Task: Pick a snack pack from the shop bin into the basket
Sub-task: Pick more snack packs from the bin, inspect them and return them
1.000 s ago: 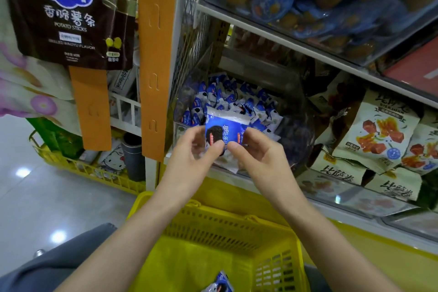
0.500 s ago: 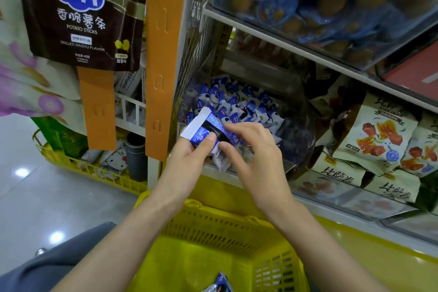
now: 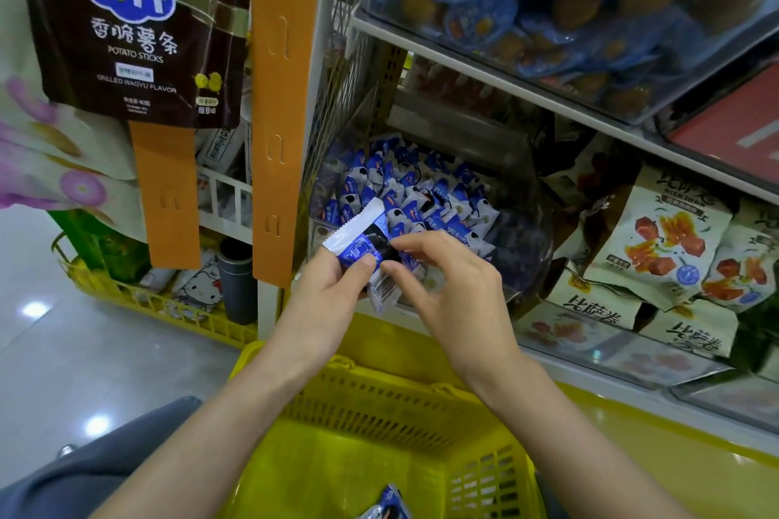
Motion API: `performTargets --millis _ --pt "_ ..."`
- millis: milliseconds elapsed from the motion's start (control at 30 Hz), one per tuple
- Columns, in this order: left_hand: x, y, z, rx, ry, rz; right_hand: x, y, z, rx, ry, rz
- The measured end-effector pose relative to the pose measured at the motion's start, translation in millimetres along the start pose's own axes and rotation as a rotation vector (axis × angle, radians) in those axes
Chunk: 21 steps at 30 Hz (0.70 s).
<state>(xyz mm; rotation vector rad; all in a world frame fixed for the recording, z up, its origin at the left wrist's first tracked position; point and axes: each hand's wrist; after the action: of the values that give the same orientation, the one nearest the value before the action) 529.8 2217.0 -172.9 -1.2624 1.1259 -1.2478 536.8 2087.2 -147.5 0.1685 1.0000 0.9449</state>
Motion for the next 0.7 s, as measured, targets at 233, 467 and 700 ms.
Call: performTargets --millis 233,467,700 --pt "-4.8 -1.9 -2.1 0.025 -0.02 -0.011 4.5 -1.5 -3.1 0.016 -0.032 0.085" --pt "-5.0 -7.0 0.1 0.025 -0.035 -0.116 3.6 -0.4 -0.8 0.201 0.051 0.246" --pt "-4.4 -14.2 8.4 0.045 -0.146 0.033 5.9 2.3 1.0 0.185 0.261 0.084"
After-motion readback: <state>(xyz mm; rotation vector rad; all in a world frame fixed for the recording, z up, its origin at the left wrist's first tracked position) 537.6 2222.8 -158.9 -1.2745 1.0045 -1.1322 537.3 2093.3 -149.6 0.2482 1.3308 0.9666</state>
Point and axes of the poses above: each hand's wrist, its own z-axis towards the middle knuckle, its own x-axis out of the palm, y = z × x, and after that the axes turned 9 degrees about z, right-handed
